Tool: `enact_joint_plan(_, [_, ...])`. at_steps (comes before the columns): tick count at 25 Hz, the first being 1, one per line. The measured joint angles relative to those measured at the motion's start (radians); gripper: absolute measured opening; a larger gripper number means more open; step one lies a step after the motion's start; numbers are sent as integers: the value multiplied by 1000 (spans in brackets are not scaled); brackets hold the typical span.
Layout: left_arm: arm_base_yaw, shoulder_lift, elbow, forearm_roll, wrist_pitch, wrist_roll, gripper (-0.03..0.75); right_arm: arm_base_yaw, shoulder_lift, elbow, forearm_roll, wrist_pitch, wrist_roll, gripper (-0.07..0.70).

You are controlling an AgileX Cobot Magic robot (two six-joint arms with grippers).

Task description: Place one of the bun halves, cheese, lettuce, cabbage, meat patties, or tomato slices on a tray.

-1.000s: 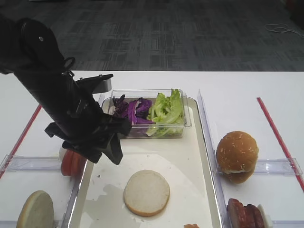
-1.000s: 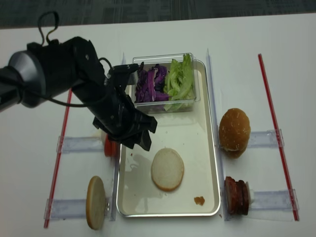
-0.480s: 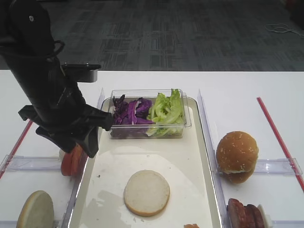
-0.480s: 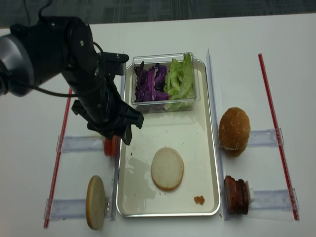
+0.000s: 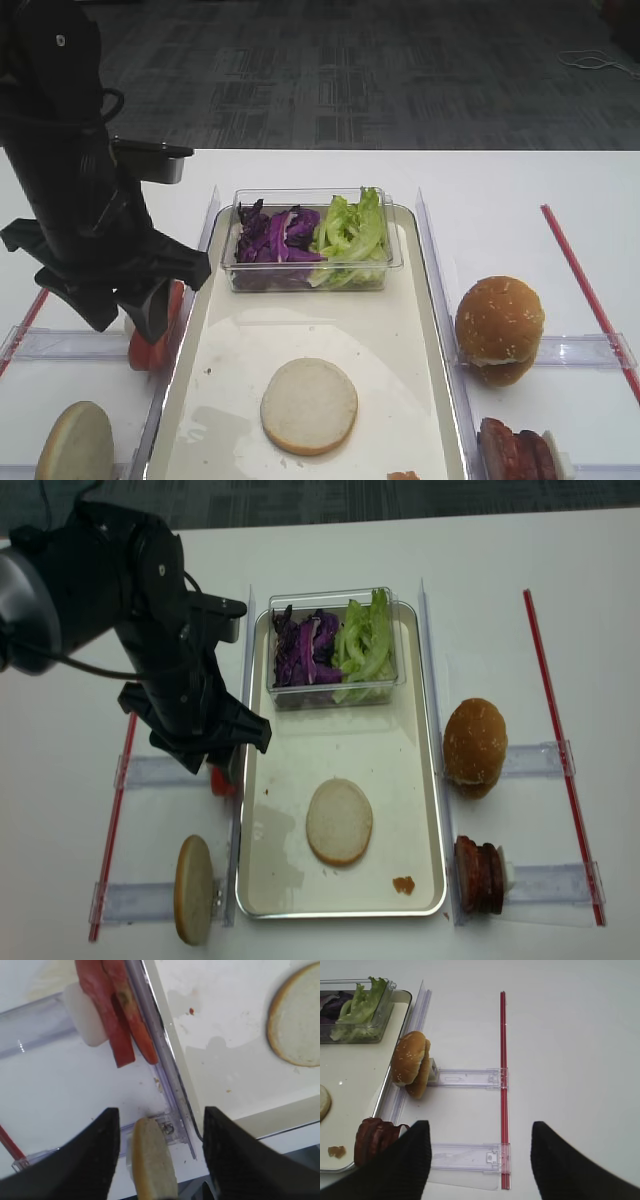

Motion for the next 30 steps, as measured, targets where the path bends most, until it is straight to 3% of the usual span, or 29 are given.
enact_joint_plan(6, [16, 0, 0, -12, 15, -2, 359, 0, 0, 0, 0, 0, 0, 453])
enact_joint_plan(13, [92, -17, -1, -20, 23, 15, 359, 0, 0, 0, 0, 0, 0, 453])
enact_joint_plan(23, [321, -83, -1, -14, 29, 44, 359, 0, 0, 0, 0, 0, 0, 453])
enact_joint_plan(30, [440, -89, -1, 5, 30, 47, 359, 0, 0, 0, 0, 0, 0, 453])
